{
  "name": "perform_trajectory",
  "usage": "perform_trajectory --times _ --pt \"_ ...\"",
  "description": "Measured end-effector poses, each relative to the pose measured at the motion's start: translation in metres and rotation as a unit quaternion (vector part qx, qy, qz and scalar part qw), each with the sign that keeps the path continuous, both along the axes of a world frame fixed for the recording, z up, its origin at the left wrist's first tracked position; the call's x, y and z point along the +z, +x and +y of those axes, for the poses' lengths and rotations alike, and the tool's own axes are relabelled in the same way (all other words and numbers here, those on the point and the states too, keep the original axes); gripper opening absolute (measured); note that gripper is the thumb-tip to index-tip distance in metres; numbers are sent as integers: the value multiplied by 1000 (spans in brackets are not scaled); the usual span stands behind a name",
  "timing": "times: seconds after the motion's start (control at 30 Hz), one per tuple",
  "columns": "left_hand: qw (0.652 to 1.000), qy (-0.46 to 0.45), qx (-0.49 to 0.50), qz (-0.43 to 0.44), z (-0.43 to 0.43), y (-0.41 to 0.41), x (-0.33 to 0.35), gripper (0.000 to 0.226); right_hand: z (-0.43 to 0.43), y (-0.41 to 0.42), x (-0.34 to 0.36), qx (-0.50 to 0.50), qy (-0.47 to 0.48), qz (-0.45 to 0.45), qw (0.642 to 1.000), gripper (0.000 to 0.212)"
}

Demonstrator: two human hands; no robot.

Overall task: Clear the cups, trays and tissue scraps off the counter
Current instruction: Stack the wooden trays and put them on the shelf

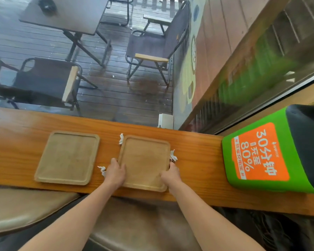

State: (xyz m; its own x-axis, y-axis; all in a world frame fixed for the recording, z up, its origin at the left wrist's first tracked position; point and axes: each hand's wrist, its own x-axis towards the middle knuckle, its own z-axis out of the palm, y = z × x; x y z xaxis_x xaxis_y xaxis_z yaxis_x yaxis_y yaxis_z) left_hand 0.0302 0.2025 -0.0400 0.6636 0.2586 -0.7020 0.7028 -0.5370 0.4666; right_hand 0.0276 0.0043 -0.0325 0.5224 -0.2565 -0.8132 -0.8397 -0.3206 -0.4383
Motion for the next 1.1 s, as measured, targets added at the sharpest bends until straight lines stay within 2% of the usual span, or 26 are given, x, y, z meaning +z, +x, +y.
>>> perform_trajectory --times 0.27,0.5,0.7,0.83,0.97,1.1 --pt "991 108 -75 -15 -2 0 1 32 8 -4 -1 38 -20 46 998 57" --pt "982 156 -105 -8 -6 -2 -2 34 4 -5 -3 33 -13 42 999 77" --pt "993 100 -58 19 -2 1 -4 37 -1 -12 -10 -15 40 23 999 63" --pt "996 34 30 81 3 9 -6 50 -7 -9 -14 -105 114 38 987 82" --pt "989 -37 79 116 4 12 -8 65 -13 -5 -19 -132 139 61 980 68" --pt "987 -45 96 120 8 14 -11 64 -11 -6 -24 -138 150 73 976 81"
